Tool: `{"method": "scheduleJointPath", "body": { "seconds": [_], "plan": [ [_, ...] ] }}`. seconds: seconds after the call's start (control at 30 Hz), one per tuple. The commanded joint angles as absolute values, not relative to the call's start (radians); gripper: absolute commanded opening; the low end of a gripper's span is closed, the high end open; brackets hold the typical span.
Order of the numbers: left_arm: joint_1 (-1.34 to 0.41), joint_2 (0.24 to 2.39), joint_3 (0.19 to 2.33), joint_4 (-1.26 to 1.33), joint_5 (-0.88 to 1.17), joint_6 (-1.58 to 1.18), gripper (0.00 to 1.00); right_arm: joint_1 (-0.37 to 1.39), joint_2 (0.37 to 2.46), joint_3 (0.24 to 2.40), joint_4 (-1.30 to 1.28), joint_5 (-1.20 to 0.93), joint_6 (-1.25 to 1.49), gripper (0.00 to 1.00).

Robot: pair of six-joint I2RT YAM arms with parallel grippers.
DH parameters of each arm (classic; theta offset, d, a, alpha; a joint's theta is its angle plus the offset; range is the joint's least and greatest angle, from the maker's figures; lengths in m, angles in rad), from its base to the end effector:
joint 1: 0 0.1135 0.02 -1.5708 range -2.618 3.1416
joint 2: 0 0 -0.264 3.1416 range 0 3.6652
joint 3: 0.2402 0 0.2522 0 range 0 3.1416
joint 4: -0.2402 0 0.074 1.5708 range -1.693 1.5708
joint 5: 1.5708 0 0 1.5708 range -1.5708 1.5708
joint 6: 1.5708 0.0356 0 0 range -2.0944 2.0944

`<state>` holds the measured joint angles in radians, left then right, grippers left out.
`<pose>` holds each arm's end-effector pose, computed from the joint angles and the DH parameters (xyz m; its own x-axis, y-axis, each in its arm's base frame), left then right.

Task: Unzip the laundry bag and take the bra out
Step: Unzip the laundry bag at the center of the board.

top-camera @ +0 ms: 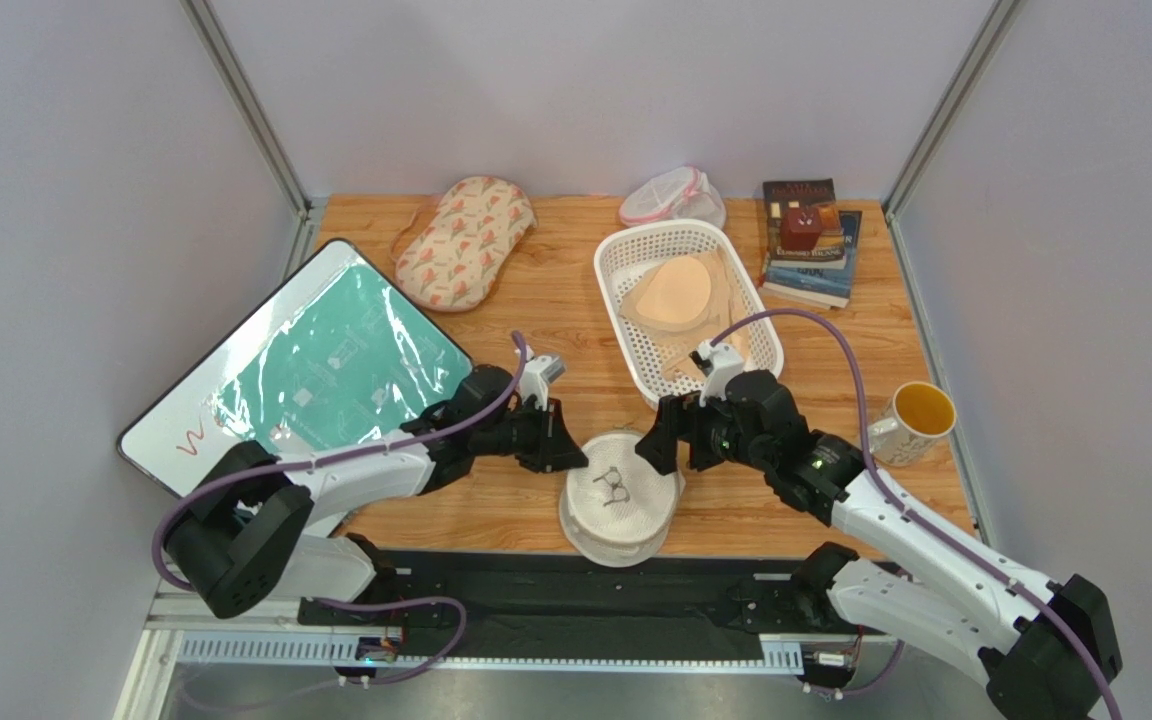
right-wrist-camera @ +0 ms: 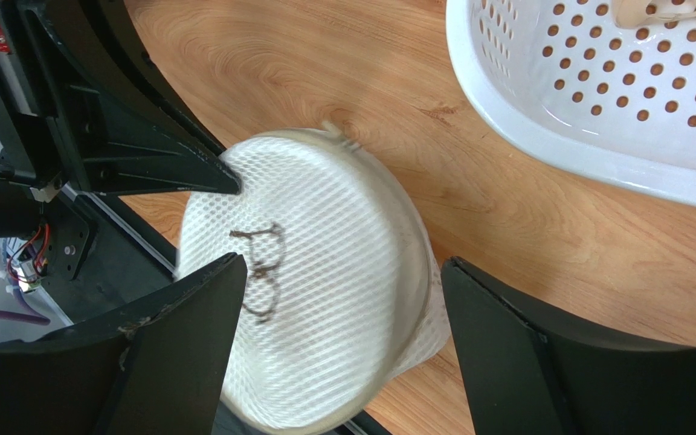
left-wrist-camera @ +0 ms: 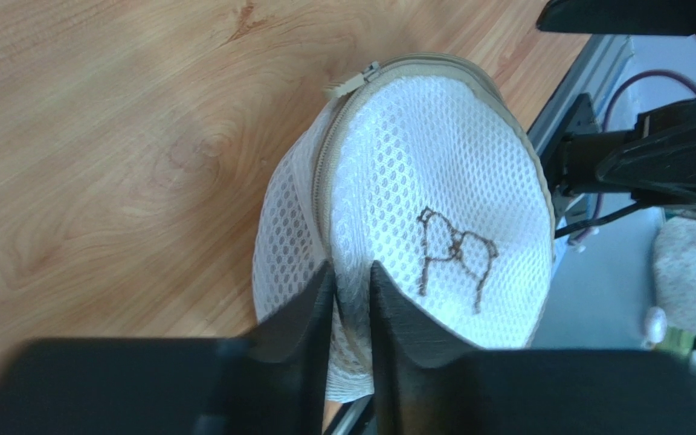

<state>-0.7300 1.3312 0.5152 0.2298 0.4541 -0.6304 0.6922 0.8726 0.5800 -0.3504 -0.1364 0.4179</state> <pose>0.1812 -0.1831 0.1740 -0.8468 0.0469 -0.5299 0.4611 0.5615 -0.6871 0.1429 0.1247 0.2370 -0.7125 -0.0684 -0.6983 -0.4671 0.7889 0.3993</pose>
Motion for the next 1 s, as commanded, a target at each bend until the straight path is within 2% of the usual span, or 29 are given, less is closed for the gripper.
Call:
{"method": "scheduleJointPath", "body": {
  "seconds": [0.0, 0.27, 0.6, 0.67, 0.73, 0.97],
  "plan": [
    [-0.738, 1.243, 0.505, 0.302, 0.48, -0.604, 0.01, 0.69, 0.85, 0.589, -0.31, -0.175, 0.371, 0.85],
    [-0.738, 1.002, 0.422, 0.27, 0.465, -0.503, 0.0, 0.692, 0.81, 0.62, -0.311, -0.261, 0.281, 0.84],
    [-0.738, 0.881, 0.387, 0.242, 0.511, -0.437, 0.0, 0.69, 0.825, 0.572, -0.164, -0.402, 0.178, 0.83],
    [-0.738, 0.865, 0.376, 0.256, 0.535, -0.431, 0.0, 0.69, 0.833, 0.552, -0.126, -0.457, 0.178, 0.78],
    [-0.738, 0.854, 0.37, 0.265, 0.551, -0.428, 0.0, 0.69, 0.851, 0.549, -0.089, -0.486, 0.179, 0.63],
    [-0.738, 0.807, 0.364, 0.261, 0.554, -0.417, 0.0, 0.69, 0.893, 0.523, -0.064, -0.561, 0.183, 0.57]
  ]
}}
